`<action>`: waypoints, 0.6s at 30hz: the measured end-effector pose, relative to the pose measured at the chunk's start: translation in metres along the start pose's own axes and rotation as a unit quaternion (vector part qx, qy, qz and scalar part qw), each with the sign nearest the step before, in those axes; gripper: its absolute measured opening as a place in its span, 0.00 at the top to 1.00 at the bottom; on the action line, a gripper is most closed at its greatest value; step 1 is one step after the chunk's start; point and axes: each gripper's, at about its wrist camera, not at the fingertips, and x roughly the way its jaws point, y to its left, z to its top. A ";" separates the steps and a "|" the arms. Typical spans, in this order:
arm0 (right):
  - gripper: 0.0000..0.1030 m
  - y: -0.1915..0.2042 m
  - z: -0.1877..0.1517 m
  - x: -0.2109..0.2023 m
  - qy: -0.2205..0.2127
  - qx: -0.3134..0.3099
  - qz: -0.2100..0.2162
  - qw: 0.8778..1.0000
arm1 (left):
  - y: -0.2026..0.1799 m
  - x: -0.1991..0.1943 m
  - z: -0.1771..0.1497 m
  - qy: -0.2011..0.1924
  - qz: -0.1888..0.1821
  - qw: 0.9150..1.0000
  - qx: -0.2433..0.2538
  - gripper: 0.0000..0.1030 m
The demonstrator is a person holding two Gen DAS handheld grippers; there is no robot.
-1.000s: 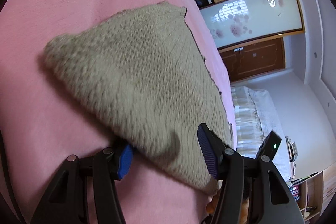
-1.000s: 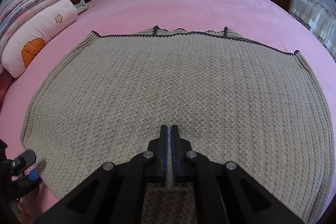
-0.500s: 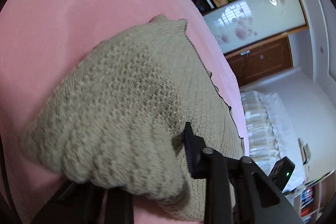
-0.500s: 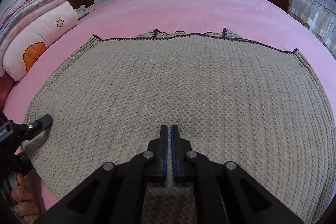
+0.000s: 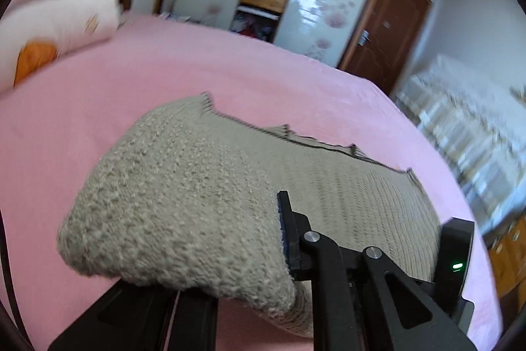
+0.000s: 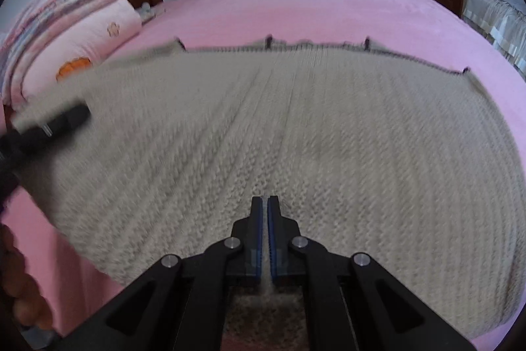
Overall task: Fold large clothes
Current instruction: 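Grasp one side of the folded cardigan with the left gripper and fold it over, then lay the folded side onto the other half and open the left gripper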
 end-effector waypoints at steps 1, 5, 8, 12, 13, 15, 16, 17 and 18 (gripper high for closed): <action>0.97 -0.001 -0.001 0.002 -0.001 0.002 0.001 1.000 | -0.013 -0.003 0.002 -0.006 0.003 1.000 0.023 0.90; 0.97 -0.018 0.000 0.000 0.005 0.037 0.052 0.998 | -0.067 -0.013 0.008 -0.030 0.004 0.993 0.113 0.90; 0.98 -0.043 0.000 -0.007 0.014 0.083 0.111 0.990 | -0.114 -0.016 0.011 -0.044 0.001 0.983 0.179 0.90; 0.98 -0.082 -0.011 -0.042 -0.010 0.123 0.120 0.985 | -0.172 -0.012 0.003 -0.041 -0.024 0.967 0.249 0.90; 0.98 -0.092 -0.015 -0.050 -0.017 0.130 0.112 0.985 | -0.188 -0.008 -0.005 -0.038 -0.033 0.961 0.272 0.90; 0.98 -0.121 -0.028 -0.069 -0.031 0.146 0.078 0.986 | -0.213 -0.003 -0.021 -0.025 -0.046 0.948 0.313 0.90; 0.98 -0.133 -0.034 -0.076 -0.033 0.153 0.060 0.986 | -0.224 -0.003 -0.031 -0.019 -0.051 0.941 0.334 0.90; 0.98 -0.148 -0.042 -0.082 -0.034 0.162 0.037 0.986 | -0.237 0.003 -0.042 -0.007 -0.056 0.932 0.358 0.90; 0.97 -0.158 -0.049 -0.086 -0.033 0.169 0.022 0.985 | -0.248 0.008 -0.056 0.007 -0.059 0.923 0.381 0.90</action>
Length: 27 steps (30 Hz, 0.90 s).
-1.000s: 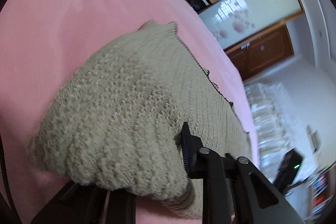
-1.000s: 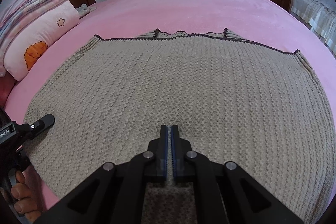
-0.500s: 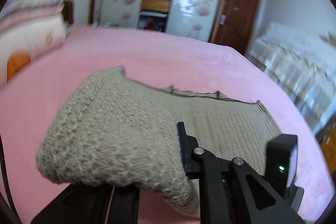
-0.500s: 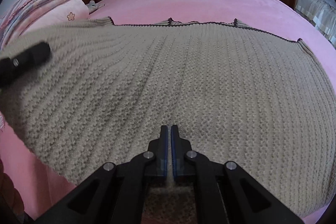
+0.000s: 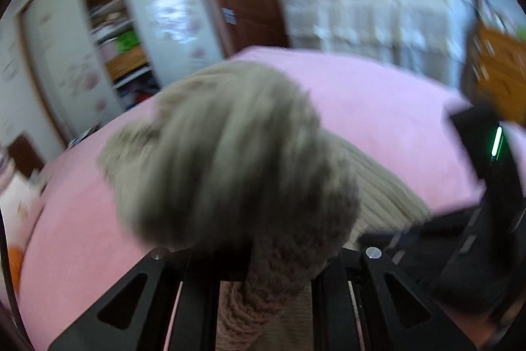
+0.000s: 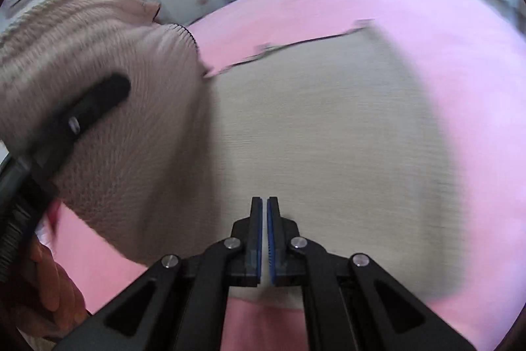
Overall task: Fold large clothes
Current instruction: 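Lay the folded side onto the other half and open the left gripper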
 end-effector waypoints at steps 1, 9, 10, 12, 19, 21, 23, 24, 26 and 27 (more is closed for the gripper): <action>0.97 -0.012 -0.003 -0.005 -0.001 0.008 -0.011 1.000 | -0.014 0.008 -0.003 0.014 -0.007 1.000 0.022 0.90; 0.98 -0.060 -0.019 -0.023 -0.001 0.055 -0.016 0.998 | -0.073 0.041 -0.028 0.076 0.010 0.992 0.098 0.85; 0.98 -0.059 -0.018 -0.022 -0.001 0.052 -0.017 0.998 | -0.071 0.041 -0.025 0.076 0.007 0.993 0.089 0.82; 0.97 -0.057 -0.017 -0.019 -0.001 0.047 -0.019 0.999 | -0.065 0.039 -0.023 0.082 -0.011 0.995 0.063 0.75; 0.97 -0.062 -0.014 -0.041 -0.008 0.047 0.004 0.999 | -0.041 0.006 -0.023 0.089 -0.125 0.988 -0.025 0.46; 0.97 -0.063 -0.011 -0.049 -0.013 0.051 0.009 0.999 | -0.036 -0.011 -0.026 0.084 -0.156 0.983 -0.044 0.46; 0.97 -0.066 -0.008 -0.056 -0.016 0.059 0.018 0.998 | -0.026 -0.026 -0.027 0.076 -0.166 0.981 -0.064 0.46; 0.96 -0.067 -0.006 -0.061 -0.017 0.066 0.027 0.997 | -0.018 -0.032 -0.027 0.072 -0.164 0.981 -0.080 0.46; 0.69 -0.071 -0.005 -0.070 -0.018 0.080 0.045 0.996 | 0.003 -0.038 -0.030 0.064 -0.153 0.979 -0.121 0.46; 0.60 -0.072 -0.003 -0.072 -0.022 0.086 0.050 0.995 | 0.018 -0.038 -0.032 0.061 -0.139 0.977 -0.149 0.45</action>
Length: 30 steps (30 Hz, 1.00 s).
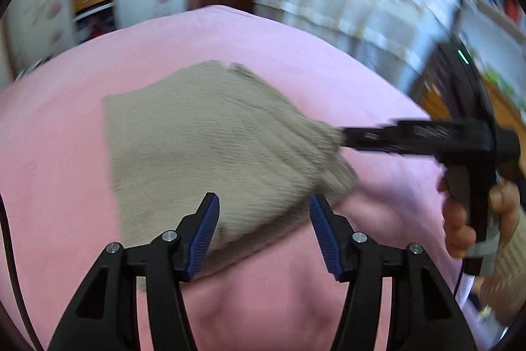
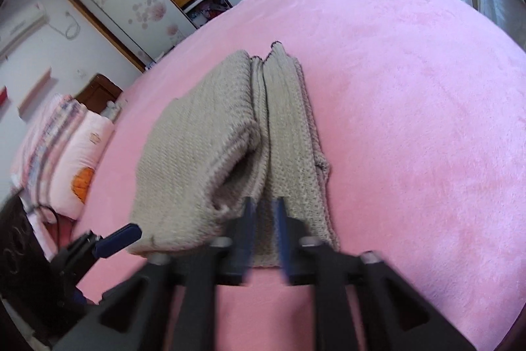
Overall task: Fold large clothes
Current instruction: 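Lay the folded side onto the other half and open the left gripper, then pinch and press the folded cardigan with the right gripper, then open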
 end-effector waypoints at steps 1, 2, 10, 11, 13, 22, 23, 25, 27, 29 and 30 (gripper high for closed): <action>0.50 0.000 0.002 -0.001 -0.003 0.002 0.001 1.000 | 0.013 -0.002 0.001 -0.007 0.010 1.000 -0.027 0.45; 0.48 0.001 0.004 -0.001 -0.003 0.003 0.003 1.000 | 0.031 -0.003 0.000 -0.012 0.019 0.998 -0.062 0.45; 0.48 0.013 0.011 0.000 0.009 0.018 0.063 0.998 | 0.115 0.015 -0.030 0.010 0.047 0.973 -0.225 0.44; 0.48 0.015 0.011 0.003 0.014 0.014 0.062 0.998 | 0.118 0.021 -0.035 0.018 0.052 0.971 -0.231 0.44; 0.48 0.019 0.010 0.017 0.033 0.006 0.051 0.998 | 0.122 0.032 -0.041 0.030 0.051 0.968 -0.243 0.44; 0.78 0.004 0.012 0.078 0.111 0.055 0.098 0.987 | 0.113 0.044 -0.040 0.038 0.057 0.969 -0.238 0.41; 0.79 0.006 0.014 0.076 0.103 0.050 0.089 0.989 | 0.111 0.047 -0.036 0.038 0.057 0.970 -0.235 0.41; 0.82 0.019 0.020 0.059 0.070 0.011 0.072 0.995 | 0.106 0.043 -0.030 0.034 0.060 0.972 -0.225 0.41; 0.83 0.035 0.025 0.036 0.034 -0.031 0.060 0.997 | 0.100 0.041 -0.024 0.029 0.059 0.976 -0.209 0.40; 0.83 0.049 0.027 0.014 0.004 -0.068 0.049 0.996 | 0.094 0.040 -0.020 0.024 0.058 0.978 -0.197 0.37; 0.83 0.053 0.026 0.005 -0.008 -0.082 0.042 0.996 | 0.090 0.040 -0.019 0.023 0.057 0.979 -0.192 0.36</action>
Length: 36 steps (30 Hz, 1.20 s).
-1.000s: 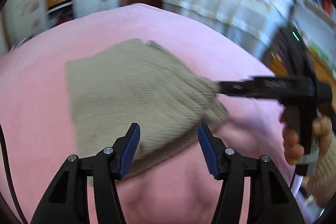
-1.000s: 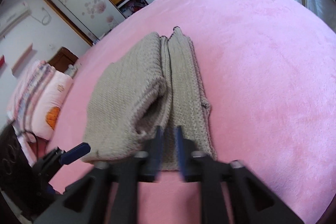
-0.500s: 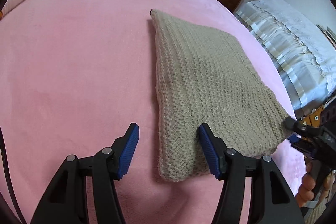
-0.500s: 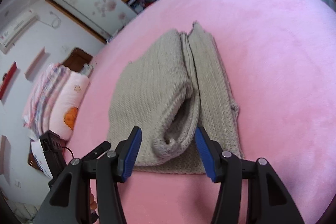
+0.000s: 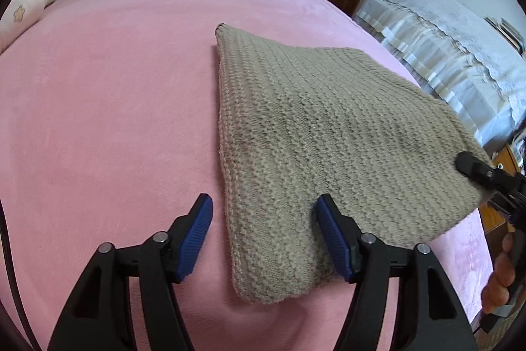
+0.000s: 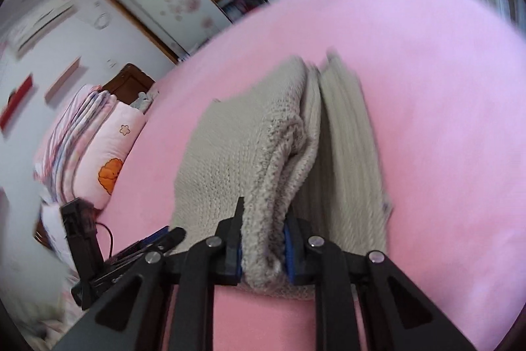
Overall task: Fold large clothes
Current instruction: 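Pinch and press the folded cardigan with the right gripper, then open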
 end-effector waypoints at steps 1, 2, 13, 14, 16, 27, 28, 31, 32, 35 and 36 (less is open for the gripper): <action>0.83 0.002 -0.002 -0.005 -0.006 -0.008 -0.010 1.000 | -0.001 -0.001 0.000 0.000 -0.002 1.000 0.002 0.35; 0.83 0.001 -0.008 -0.009 -0.010 -0.015 -0.026 1.000 | -0.004 0.000 -0.001 0.003 -0.005 1.000 0.006 0.35; 0.83 -0.059 -0.056 0.031 0.035 0.053 -0.088 0.994 | -0.018 0.026 -0.016 0.027 0.023 0.999 0.041 0.23; 0.83 -0.058 -0.056 0.033 0.035 0.052 -0.091 0.994 | -0.015 0.027 -0.017 0.030 0.021 0.999 0.034 0.22; 0.83 -0.056 -0.056 0.035 0.039 0.044 -0.095 0.994 | -0.010 0.026 -0.016 0.037 0.011 0.999 0.019 0.22; 0.57 -0.003 -0.011 0.009 0.027 -0.079 -0.166 0.983 | -0.029 -0.028 0.038 -0.014 0.006 0.995 0.097 0.19; 0.57 0.003 -0.001 0.008 0.012 -0.086 -0.167 0.982 | -0.031 -0.029 0.049 -0.023 0.009 0.994 0.103 0.17; 0.57 0.020 0.039 0.024 -0.017 -0.084 -0.135 0.987 | -0.035 -0.016 0.086 -0.040 0.022 0.993 0.109 0.17; 0.57 0.022 0.052 0.034 -0.014 -0.080 -0.122 0.989 | -0.038 -0.006 0.101 -0.041 0.020 0.993 0.111 0.18; 0.71 0.028 0.092 0.085 0.007 -0.063 -0.084 0.994 | -0.041 0.034 0.140 -0.008 0.002 0.995 0.103 0.48; 0.74 0.027 0.105 0.107 0.023 -0.054 -0.078 0.995 | -0.040 0.048 0.150 0.004 -0.004 0.995 0.097 0.57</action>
